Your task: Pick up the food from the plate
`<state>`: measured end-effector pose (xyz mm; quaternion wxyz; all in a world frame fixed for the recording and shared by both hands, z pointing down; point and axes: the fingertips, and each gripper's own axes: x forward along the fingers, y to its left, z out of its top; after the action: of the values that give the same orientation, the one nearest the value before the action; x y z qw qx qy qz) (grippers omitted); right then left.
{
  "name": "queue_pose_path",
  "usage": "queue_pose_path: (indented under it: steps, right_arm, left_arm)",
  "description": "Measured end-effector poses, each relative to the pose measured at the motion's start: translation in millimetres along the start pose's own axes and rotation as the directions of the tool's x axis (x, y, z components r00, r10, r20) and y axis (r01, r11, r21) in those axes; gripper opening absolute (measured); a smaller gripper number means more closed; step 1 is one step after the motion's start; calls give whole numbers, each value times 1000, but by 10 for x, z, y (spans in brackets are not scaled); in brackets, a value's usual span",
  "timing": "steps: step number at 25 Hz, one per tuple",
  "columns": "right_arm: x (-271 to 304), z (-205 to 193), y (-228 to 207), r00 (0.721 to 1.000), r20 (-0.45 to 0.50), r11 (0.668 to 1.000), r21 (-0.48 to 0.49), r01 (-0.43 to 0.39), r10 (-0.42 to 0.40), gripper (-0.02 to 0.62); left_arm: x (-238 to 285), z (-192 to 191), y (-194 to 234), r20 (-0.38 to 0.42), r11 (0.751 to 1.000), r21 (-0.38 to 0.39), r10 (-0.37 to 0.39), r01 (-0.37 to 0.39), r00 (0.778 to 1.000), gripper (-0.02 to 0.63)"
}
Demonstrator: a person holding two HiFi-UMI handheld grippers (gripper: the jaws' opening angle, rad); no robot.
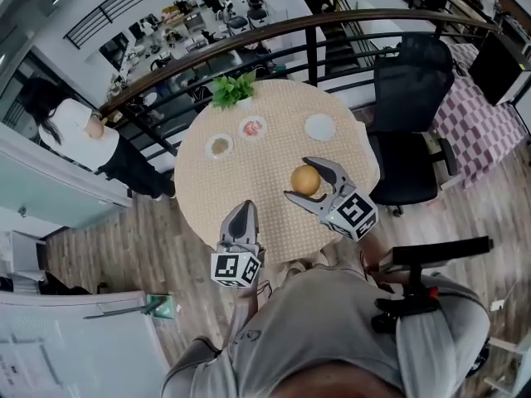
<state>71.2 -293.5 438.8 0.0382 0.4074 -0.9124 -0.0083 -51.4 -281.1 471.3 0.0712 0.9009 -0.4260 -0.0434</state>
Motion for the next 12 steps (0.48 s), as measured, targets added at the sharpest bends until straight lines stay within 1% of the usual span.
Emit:
queue_pose_path:
  steps: [6,12]
  right_arm:
    - [64,0,7,1000,-5,1000,-5,-4,4,362]
    - [113,-49,37,1000,-20,1000,-2,-11,11,362]
  left_arm:
    - [11,44,49,11,1000,0,0,0,1000,11]
    - [-26,-35,95,1,1000,-16,5,-5,1000,11]
